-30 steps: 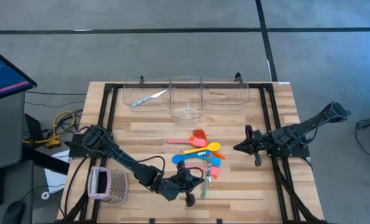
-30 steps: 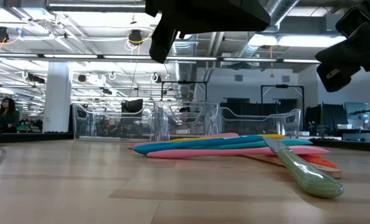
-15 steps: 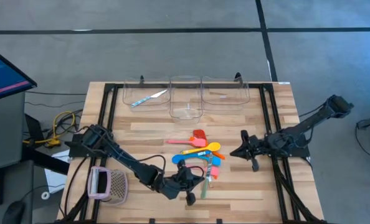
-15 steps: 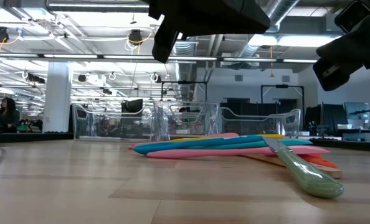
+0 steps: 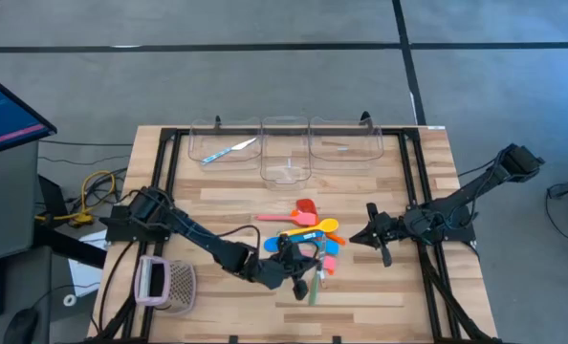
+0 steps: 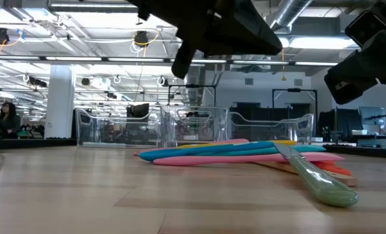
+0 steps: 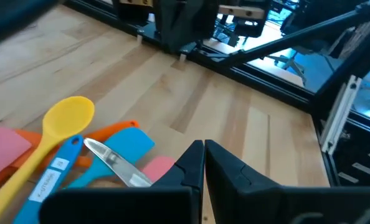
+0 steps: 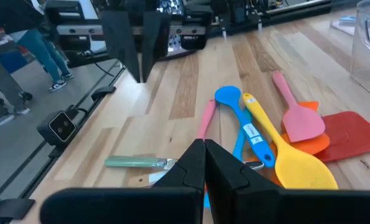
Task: Pick & Place Kitchen Items
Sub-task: Put the green table knife into the left transparent bin
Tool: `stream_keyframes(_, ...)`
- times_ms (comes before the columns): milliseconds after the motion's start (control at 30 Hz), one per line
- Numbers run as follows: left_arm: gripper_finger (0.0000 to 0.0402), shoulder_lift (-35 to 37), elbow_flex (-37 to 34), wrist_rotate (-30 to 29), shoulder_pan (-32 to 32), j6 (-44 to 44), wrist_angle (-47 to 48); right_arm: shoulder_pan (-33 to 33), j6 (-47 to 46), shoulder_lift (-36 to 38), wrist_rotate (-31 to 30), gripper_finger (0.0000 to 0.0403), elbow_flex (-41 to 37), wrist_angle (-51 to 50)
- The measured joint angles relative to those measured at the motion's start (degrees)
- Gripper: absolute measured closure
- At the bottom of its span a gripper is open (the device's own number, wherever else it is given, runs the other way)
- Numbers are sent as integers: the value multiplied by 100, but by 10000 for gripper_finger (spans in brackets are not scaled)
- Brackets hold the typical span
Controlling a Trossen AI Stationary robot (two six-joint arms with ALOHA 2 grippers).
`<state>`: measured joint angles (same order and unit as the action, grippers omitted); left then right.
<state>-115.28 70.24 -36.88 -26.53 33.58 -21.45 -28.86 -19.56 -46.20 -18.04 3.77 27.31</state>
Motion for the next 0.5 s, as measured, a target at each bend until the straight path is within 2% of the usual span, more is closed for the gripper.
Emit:
stream_keyframes(133,400,2,0,246,107,-11,-2,0,0,-4,8,403,0,-4)
stream_keyframes(267,400,2,0,436,185,-15,-2,0,86,-10,477,403,0,-6)
stream_keyframes(500,400,4,0,436,311,-354,5,0,-227,-557,616,403,82,-22)
